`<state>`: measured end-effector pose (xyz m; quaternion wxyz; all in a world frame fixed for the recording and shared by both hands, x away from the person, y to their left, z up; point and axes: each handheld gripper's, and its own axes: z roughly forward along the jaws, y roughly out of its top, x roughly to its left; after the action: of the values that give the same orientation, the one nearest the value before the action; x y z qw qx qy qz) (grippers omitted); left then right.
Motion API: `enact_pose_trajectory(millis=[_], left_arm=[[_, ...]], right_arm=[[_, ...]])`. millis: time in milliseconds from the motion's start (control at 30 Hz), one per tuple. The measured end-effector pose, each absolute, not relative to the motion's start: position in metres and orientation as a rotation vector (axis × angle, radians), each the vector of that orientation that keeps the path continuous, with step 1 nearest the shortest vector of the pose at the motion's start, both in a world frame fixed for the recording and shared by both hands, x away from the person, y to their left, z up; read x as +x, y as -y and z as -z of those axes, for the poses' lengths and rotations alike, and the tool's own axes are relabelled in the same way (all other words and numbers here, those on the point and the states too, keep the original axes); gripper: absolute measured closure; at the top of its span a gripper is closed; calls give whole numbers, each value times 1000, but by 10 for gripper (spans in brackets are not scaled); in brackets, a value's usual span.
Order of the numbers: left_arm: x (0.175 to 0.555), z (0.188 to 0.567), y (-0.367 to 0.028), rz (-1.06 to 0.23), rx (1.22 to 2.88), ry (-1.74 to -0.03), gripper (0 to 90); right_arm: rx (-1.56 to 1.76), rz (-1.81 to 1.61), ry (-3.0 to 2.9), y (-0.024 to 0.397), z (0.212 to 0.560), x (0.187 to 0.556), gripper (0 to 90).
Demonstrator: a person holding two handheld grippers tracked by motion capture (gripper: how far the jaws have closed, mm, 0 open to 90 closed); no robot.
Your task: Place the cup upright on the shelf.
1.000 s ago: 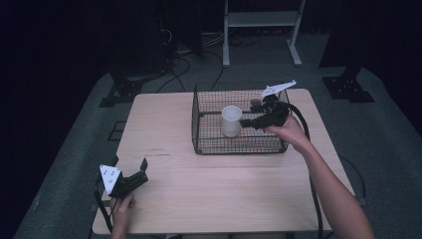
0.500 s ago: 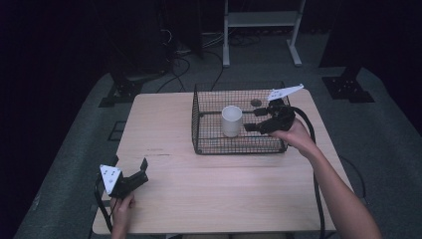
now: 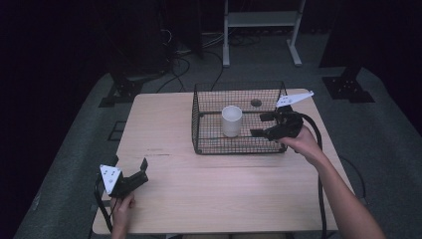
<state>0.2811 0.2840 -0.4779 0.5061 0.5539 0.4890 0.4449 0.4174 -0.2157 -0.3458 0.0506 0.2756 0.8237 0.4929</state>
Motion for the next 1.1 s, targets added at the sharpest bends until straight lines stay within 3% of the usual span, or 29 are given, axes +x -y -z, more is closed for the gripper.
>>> enact_pose_trajectory(millis=[1100], left_arm=[[281,478,-283,-1080,1343,-1175,0]], right_arm=[[889,-1488,-2476,251,376,382,142]])
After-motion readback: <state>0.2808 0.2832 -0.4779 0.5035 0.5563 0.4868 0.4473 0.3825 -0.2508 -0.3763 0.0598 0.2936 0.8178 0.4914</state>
